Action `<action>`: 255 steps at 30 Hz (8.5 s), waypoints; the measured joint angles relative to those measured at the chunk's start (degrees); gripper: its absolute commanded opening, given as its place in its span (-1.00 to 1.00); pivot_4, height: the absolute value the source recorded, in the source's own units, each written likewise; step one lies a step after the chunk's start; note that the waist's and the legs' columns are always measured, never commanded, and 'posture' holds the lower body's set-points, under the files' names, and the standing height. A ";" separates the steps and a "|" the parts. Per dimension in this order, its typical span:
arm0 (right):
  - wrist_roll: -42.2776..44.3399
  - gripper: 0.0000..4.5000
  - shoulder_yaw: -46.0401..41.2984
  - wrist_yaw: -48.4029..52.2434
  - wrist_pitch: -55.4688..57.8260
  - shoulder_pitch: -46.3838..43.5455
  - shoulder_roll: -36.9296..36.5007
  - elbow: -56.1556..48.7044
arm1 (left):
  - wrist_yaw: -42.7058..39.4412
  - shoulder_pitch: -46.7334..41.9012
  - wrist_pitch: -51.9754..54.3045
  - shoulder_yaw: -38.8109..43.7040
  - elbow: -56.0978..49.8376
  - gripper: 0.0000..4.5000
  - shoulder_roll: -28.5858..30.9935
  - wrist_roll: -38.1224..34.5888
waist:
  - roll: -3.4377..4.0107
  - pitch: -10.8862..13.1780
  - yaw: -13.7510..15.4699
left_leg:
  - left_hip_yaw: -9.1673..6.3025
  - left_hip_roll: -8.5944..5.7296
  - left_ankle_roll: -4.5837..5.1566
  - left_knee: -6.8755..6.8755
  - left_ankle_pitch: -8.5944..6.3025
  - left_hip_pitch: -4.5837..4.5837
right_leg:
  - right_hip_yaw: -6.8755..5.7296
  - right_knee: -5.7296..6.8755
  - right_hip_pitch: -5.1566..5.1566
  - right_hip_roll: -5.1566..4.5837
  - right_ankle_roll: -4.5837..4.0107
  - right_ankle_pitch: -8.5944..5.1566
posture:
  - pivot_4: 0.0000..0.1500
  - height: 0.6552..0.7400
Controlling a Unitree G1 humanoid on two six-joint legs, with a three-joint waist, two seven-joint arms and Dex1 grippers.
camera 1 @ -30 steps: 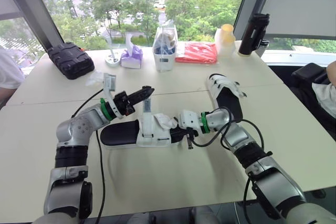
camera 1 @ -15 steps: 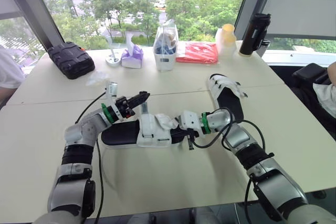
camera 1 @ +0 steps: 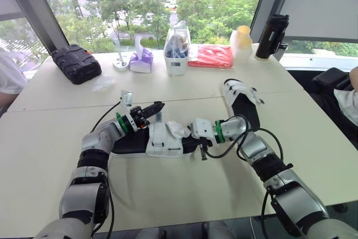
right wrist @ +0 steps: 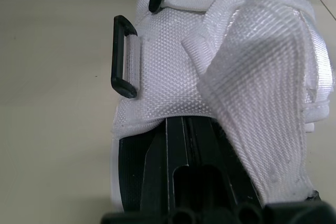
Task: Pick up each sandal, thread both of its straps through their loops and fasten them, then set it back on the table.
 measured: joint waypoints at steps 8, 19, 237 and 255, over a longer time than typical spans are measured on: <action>-0.02 -1.00 0.01 -0.21 0.11 0.20 0.00 -0.30 | -1.69 -0.53 -1.67 -2.79 2.15 -0.98 1.32 5.14 | -0.02 -0.03 -0.03 | 0.00 0.00 0.00 0.00 0.00 0.01 | 0.00 0.01 0.00 0.00 0.00 0.00 | 1.00 1.00; -0.03 -1.00 0.28 -0.49 0.10 0.24 0.43 -0.48 | -5.75 0.30 -0.34 -8.55 -1.05 -0.86 6.29 10.06 | -0.02 -0.04 -0.35 | 0.01 0.01 0.02 -0.01 -0.01 0.03 | 0.01 0.01 0.00 0.01 0.00 0.00 | 1.00 1.00; -1.69 -1.00 0.83 -0.04 -4.55 -1.75 2.79 5.57 | 11.25 32.33 -4.88 -29.82 -51.99 0.71 40.79 -29.90 | 0.13 -0.73 -1.67 | 0.09 0.45 0.60 -0.28 -0.33 0.98 | 0.01 0.22 0.74 0.37 -0.21 -0.30 | 1.00 1.00; -1.69 -1.00 0.81 -0.43 -3.32 -0.79 2.30 3.65 | 6.75 29.18 5.62 -25.94 -46.31 0.19 21.97 -13.69 | 0.09 -0.75 -1.49 | 0.05 0.45 0.59 -0.27 -0.33 0.95 | 0.01 0.15 0.74 0.33 -0.25 -0.31 | 1.00 1.00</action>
